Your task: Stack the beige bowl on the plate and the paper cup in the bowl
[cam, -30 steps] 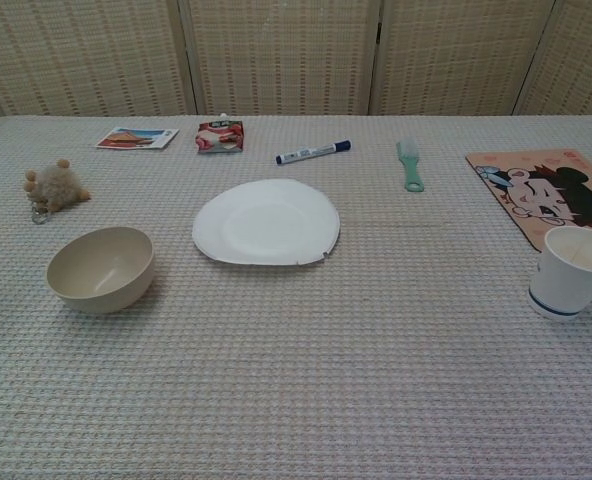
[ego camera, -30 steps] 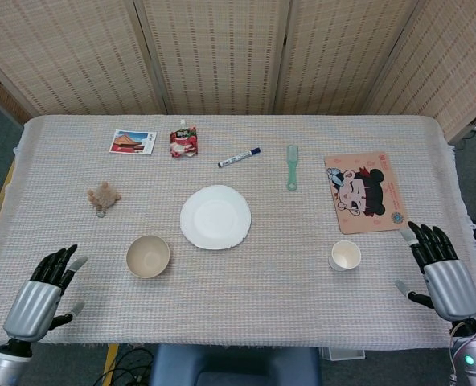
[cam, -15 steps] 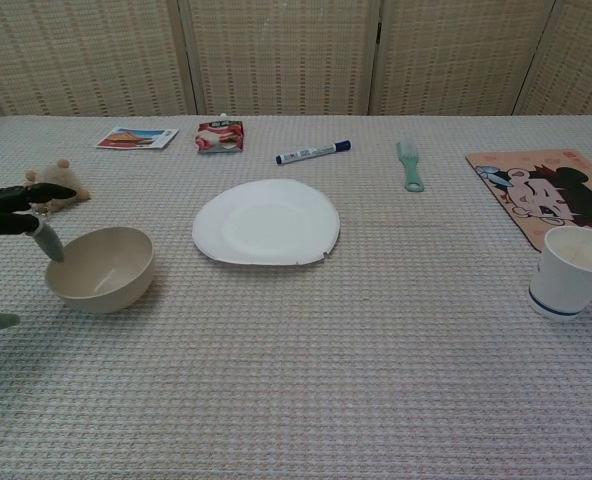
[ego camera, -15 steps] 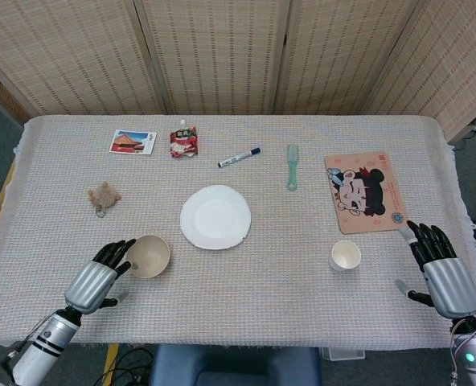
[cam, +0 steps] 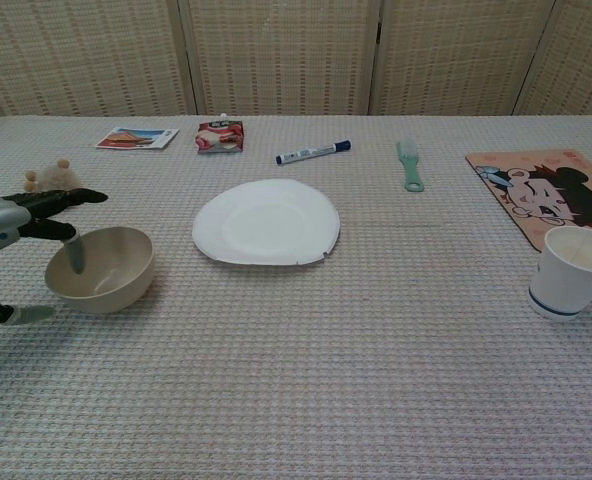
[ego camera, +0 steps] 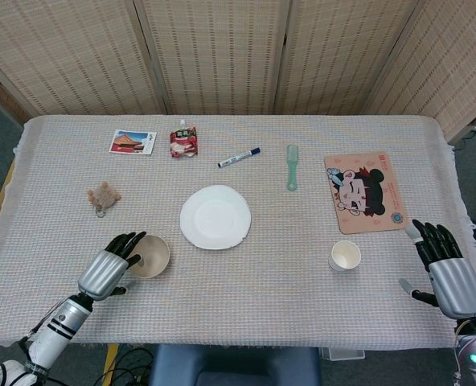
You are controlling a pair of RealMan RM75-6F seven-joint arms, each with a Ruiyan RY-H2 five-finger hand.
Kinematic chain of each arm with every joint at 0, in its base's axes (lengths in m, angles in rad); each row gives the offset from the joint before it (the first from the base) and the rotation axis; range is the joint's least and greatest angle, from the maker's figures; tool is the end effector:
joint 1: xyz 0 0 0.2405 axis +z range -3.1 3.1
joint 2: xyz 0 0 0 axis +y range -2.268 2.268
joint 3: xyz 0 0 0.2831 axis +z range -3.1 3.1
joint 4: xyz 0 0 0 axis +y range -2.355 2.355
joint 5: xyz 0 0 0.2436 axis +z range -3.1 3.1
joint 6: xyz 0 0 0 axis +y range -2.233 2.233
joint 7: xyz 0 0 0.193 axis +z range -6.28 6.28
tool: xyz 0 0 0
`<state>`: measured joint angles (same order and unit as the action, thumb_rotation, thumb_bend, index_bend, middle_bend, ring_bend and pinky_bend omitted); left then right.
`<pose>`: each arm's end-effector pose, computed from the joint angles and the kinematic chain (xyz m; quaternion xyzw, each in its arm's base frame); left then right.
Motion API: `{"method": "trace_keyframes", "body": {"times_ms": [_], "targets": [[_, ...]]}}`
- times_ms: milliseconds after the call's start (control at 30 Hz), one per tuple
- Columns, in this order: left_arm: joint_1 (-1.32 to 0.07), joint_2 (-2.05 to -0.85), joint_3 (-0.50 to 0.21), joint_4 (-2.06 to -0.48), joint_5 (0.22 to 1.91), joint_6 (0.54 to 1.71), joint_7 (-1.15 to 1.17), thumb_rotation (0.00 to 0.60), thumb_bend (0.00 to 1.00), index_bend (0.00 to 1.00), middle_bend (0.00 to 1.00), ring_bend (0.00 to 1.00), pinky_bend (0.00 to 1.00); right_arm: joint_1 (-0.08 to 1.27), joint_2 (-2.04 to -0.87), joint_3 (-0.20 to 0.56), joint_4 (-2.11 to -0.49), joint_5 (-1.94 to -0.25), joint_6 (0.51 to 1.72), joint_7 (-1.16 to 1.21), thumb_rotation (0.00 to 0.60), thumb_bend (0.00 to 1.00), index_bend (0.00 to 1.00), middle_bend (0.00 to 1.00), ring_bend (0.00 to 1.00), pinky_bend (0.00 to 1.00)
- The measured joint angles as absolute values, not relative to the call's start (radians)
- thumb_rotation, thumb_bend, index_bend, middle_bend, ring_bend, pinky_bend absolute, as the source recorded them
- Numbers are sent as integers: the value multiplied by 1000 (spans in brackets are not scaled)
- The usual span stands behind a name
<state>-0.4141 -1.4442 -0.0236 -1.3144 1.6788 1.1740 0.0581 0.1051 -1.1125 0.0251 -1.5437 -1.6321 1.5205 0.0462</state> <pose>-0.2750 0.3222 -0.0218 -0.7732 -0.2985 -0.3727 0.4172 -0.3366 -0.2353 0.1406 0.6389 -0.3422 0.4107 0.5532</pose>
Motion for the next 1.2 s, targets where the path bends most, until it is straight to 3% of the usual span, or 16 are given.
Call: {"method": "trace_keyframes", "body": {"times_ms": [733, 1200], "targets": [[-468, -1548, -1, -1138, 1661, 1192, -18, 600, 288, 579, 84, 0, 141, 109, -1113, 37, -1544, -1608, 1510, 45, 600, 201, 0, 0, 0, 0], [-448, -1593, 4, -1097, 1649, 1261, 7, 600, 287, 656, 114, 0, 141, 104, -1110, 34, -1545, -1619, 1526, 55, 600, 201, 0, 0, 0, 0]]}}
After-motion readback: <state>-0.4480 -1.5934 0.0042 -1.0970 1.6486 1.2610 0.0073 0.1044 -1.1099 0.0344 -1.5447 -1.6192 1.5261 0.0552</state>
